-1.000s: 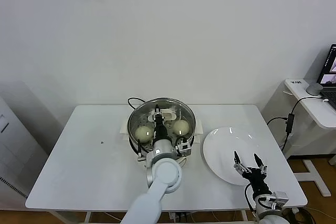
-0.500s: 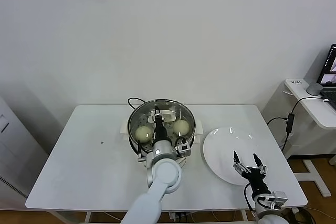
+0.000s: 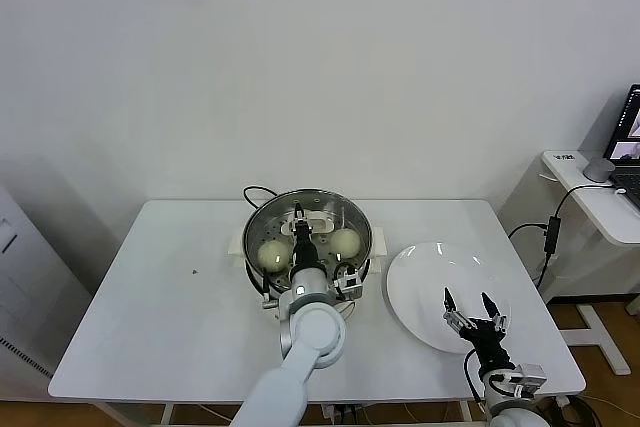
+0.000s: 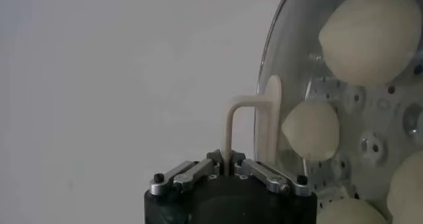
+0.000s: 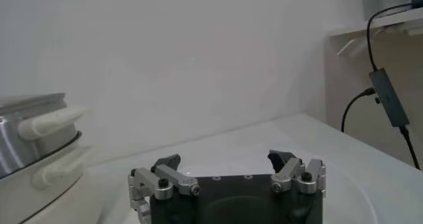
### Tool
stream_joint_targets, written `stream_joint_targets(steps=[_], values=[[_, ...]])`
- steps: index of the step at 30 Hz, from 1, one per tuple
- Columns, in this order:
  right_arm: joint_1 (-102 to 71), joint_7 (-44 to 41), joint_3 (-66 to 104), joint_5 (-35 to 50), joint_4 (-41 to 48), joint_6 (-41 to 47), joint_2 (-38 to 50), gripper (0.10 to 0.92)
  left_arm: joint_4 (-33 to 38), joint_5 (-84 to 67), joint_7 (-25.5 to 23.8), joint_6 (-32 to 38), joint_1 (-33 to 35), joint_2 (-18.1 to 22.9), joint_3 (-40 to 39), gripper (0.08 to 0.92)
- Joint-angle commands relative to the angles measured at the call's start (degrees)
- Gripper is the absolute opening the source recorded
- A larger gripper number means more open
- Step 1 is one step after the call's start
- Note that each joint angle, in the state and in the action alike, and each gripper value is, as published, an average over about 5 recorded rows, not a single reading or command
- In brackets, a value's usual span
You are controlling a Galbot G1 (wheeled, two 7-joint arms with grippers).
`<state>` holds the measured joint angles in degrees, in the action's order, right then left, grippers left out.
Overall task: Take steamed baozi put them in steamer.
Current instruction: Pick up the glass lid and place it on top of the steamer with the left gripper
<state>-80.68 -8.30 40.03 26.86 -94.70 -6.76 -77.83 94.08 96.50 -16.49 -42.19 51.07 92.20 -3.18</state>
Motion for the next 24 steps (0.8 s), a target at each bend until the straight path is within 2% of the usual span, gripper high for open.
stream_joint_targets(steps=[1,6,24], values=[[0.06,0.01,-0.01,-0.02,0.12,-0.02,0.00,0.823,-0.05,-0.44,-0.22,-2.81,0.29,2.80,0.16,0.131],[0.18,0.00,-0.07,-0.12,0.10,0.06,-0.14,0.823,1.25,-1.23,-0.40,-2.81,1.22,2.80,0.07,0.183],[0.79,-0.07,-0.24,-1.05,0.47,0.27,-0.71,0.823,8.84,-1.02,-2.99,-2.81,5.05,2.70,-0.37,0.697]])
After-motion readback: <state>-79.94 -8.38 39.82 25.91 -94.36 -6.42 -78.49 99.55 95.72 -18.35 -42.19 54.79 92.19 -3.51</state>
